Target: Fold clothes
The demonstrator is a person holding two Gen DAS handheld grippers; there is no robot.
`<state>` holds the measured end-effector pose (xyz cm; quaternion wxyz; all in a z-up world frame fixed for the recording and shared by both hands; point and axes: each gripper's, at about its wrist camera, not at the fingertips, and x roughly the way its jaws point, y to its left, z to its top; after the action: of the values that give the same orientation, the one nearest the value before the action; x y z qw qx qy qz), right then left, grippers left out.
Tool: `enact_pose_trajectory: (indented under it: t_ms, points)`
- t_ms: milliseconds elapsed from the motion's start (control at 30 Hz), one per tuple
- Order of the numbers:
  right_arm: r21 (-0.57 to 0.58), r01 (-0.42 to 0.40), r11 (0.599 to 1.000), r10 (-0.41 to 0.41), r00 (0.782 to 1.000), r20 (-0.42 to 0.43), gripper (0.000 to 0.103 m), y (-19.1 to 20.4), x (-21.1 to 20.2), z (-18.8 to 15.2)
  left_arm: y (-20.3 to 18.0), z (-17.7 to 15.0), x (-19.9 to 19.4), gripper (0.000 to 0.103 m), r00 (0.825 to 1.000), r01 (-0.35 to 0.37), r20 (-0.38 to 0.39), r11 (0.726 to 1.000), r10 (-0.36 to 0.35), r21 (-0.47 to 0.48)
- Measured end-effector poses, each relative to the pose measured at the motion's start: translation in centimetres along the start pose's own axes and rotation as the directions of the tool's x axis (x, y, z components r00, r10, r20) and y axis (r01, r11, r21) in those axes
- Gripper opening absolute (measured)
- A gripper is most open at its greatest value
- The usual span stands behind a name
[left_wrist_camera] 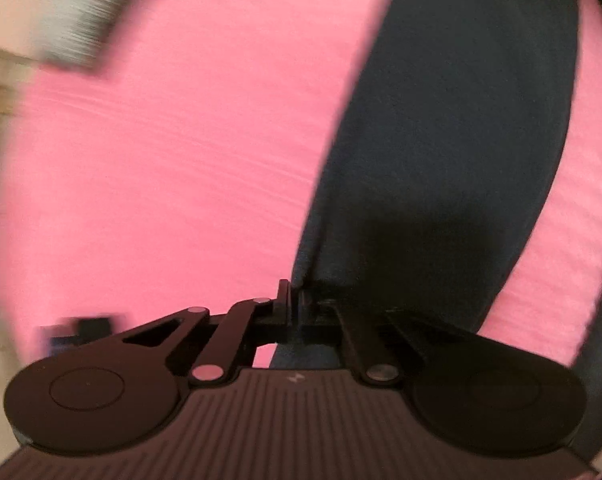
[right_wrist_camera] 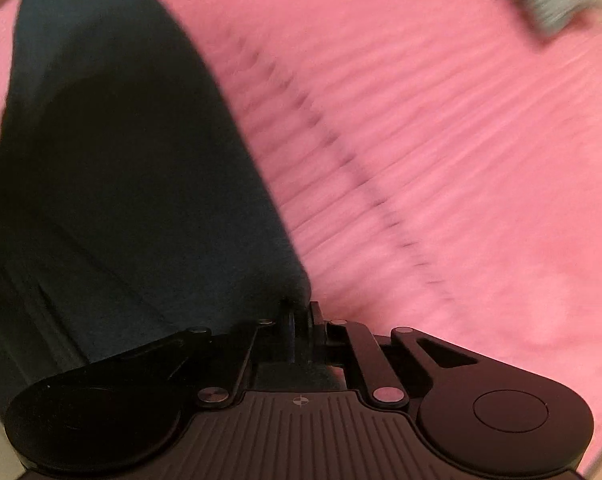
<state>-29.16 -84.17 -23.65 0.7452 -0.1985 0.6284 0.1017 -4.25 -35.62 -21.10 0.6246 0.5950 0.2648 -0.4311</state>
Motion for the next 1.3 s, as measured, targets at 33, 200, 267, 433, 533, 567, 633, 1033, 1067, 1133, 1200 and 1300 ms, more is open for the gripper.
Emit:
enact_pose_trajectory:
  t_ms: [33,200,267,433,533,567,633,1033,1067,1133,1200,1300]
  points:
    - [0.019,0.059,0.998,-0.06,0.996,0.062,0.003,0.4,-2.5,-0.7,0.7,0.0,-3.1,0.001,0.995,-0.085,0.043,0.996,0.086,-0.036]
    - [0.18,0.31,0.933,-0.354,0.878,0.321,0.003,10.6,-13.0,-8.9,-6.2,-2.4,-16.9,0.001,0.951,-0.272,0.135,0.961,0.276,-0.053]
    - [0.218,0.338,0.916,-0.396,0.848,0.351,0.003,16.1,-13.0,-13.2,-11.6,-4.3,-18.1,0.001,0.966,-0.241,0.09,0.97,0.243,-0.03]
    - [0.241,0.335,0.911,-0.4,0.863,0.31,0.003,25.7,-5.7,-20.9,-24.3,-9.4,-14.6,0.001,0.993,-0.108,-0.04,0.994,0.108,0.011]
    - [0.281,0.359,0.89,-0.436,0.851,0.292,0.003,29.0,-2.3,-24.4,-30.6,-12.2,-11.2,0.002,0.994,-0.047,-0.095,0.997,0.052,0.061]
    - [0.309,0.377,0.873,-0.466,0.832,0.3,0.003,29.8,-1.7,-25.3,-32.1,-13.1,-10.5,0.002,0.994,-0.052,-0.089,0.996,0.059,0.076]
    - [0.377,0.409,0.831,-0.531,0.785,0.319,0.004,31.1,-0.9,-26.2,-33.4,-13.8,-9.8,0.002,0.994,-0.091,-0.057,0.994,0.094,0.065]
    - [0.876,0.122,0.466,-0.703,0.653,0.283,0.07,31.4,-2.7,-28.8,-35.5,-14.8,-8.1,0.003,0.968,-0.218,0.149,0.972,0.203,0.09]
    - [0.908,0.052,0.417,-0.7,0.656,0.283,0.07,31.3,-3.6,-29.1,-35.7,-15.0,-8.3,0.003,0.963,-0.227,0.169,0.969,0.209,0.093]
    - [0.941,-0.111,0.32,-0.685,0.659,0.311,0.069,30.3,-4.9,-30.5,-35.4,-15.6,-8.5,0.003,0.95,-0.255,0.208,0.963,0.233,0.084]
    - [0.928,-0.287,0.236,-0.662,0.652,0.37,0.069,29.3,-5.6,-31.4,-34.8,-16.2,-8.8,0.003,0.938,-0.271,0.236,0.962,0.254,0.043]
    - [0.874,-0.47,0.121,-0.568,0.689,0.449,0.069,28.6,-5.5,-30.4,-34.6,-16.5,-10.0,0.002,0.922,-0.287,0.284,0.957,0.265,0.041]
